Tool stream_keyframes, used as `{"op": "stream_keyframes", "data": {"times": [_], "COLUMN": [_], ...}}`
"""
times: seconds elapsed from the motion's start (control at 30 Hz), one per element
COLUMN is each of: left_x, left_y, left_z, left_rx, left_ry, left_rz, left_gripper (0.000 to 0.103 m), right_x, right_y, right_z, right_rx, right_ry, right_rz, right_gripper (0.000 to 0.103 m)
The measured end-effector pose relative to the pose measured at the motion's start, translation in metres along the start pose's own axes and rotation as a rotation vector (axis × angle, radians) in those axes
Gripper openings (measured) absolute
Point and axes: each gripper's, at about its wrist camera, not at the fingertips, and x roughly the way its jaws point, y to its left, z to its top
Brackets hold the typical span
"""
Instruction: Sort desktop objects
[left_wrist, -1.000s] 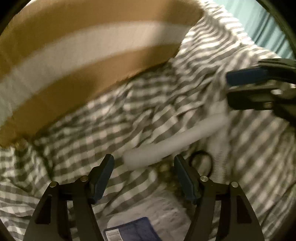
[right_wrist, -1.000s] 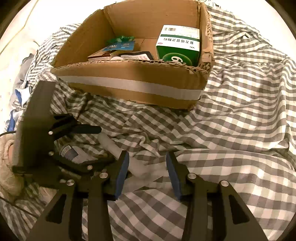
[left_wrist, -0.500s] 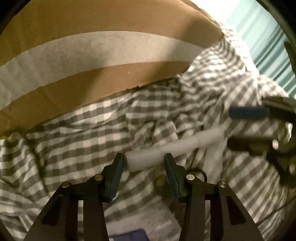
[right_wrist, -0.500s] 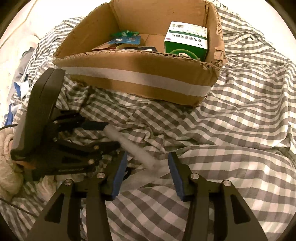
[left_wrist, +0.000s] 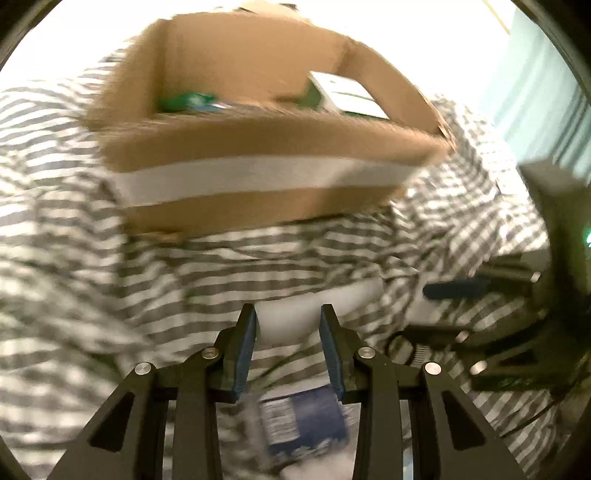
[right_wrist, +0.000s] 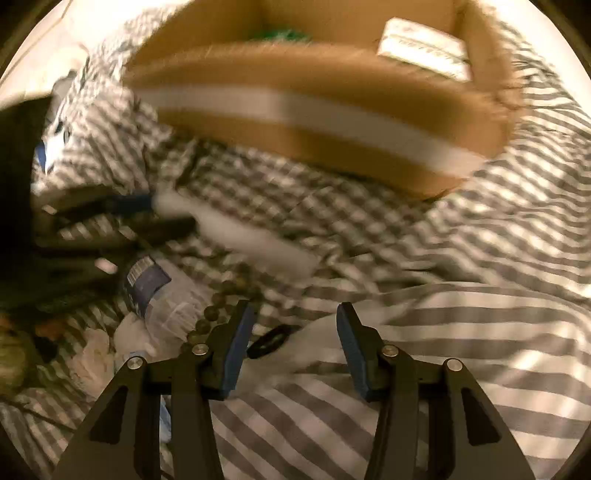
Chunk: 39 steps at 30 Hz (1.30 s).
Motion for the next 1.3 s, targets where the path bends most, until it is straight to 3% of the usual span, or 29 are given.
{"op": "stream_keyframes", "data": {"times": [0.1, 0.2, 0.27, 0.3, 0.37, 0.67, 0.7, 0.73, 0.83, 0.9, 1.03, 1.1, 1.17, 1.2, 1.3], "left_x": [0.005, 0.007, 0.004, 0.002, -0.004, -0.024, -0.027, -0.031, -0.045, -0.050, -0.047, -0.038, -0.021, -0.012, 0.028], "left_y": [0.000, 0.008, 0.010, 0.011, 0.012, 0.007, 0.006, 0.005, 0.002, -0.001, -0.001, -0.001, -0.006, -0.009, -0.017], "left_z": [-0.001, -0.002, -0.005, -0.006, -0.008, -0.012, -0.012, -0.012, -0.011, -0.010, -0.009, -0.008, -0.007, -0.006, -0.007], "left_rx": [-0.043, -0.084, -0.076, -0.067, -0.055, -0.040, -0.039, -0.039, -0.031, -0.017, -0.017, -0.009, 0.033, 0.051, 0.111], "left_ry": [-0.014, -0.005, -0.007, -0.010, -0.014, -0.055, -0.062, -0.066, -0.091, -0.097, -0.080, -0.052, -0.015, 0.006, 0.114], "left_rz": [0.034, 0.037, 0.035, 0.033, 0.026, 0.041, 0.039, 0.032, 0.035, 0.029, 0.031, 0.014, 0.045, 0.059, 0.096], "left_gripper": [0.035, 0.035, 0.035, 0.035, 0.035, 0.035, 0.023, 0.019, 0.018, 0.010, 0.010, 0.016, 0.037, 0.054, 0.059], "right_x": [0.018, 0.052, 0.062, 0.060, 0.057, 0.008, 0.001, -0.004, -0.026, -0.044, -0.062, -0.066, -0.061, -0.058, -0.053], "right_y": [0.015, 0.019, 0.018, 0.019, 0.020, 0.008, 0.005, 0.004, -0.002, -0.004, -0.008, -0.004, -0.002, -0.002, -0.005], "right_z": [0.002, 0.001, 0.001, 0.001, -0.002, -0.011, -0.013, -0.013, -0.014, -0.013, 0.005, 0.007, 0.006, 0.005, 0.002], "right_rx": [-0.043, -0.060, -0.056, -0.060, -0.067, 0.001, 0.015, 0.021, 0.044, 0.045, 0.036, 0.032, 0.035, 0.037, 0.036], "right_ry": [0.049, 0.174, 0.210, 0.209, 0.213, 0.068, 0.049, 0.039, -0.020, -0.065, -0.117, -0.126, -0.120, -0.115, -0.097], "right_rz": [0.006, -0.013, -0.023, -0.027, -0.022, 0.055, 0.059, 0.064, 0.086, 0.085, 0.080, 0.075, 0.080, 0.081, 0.091], "right_gripper": [0.047, 0.047, 0.045, 0.041, 0.003, 0.003, 0.003, 0.003, 0.003, 0.003, 0.003, 0.003, 0.003, 0.003, 0.003]}}
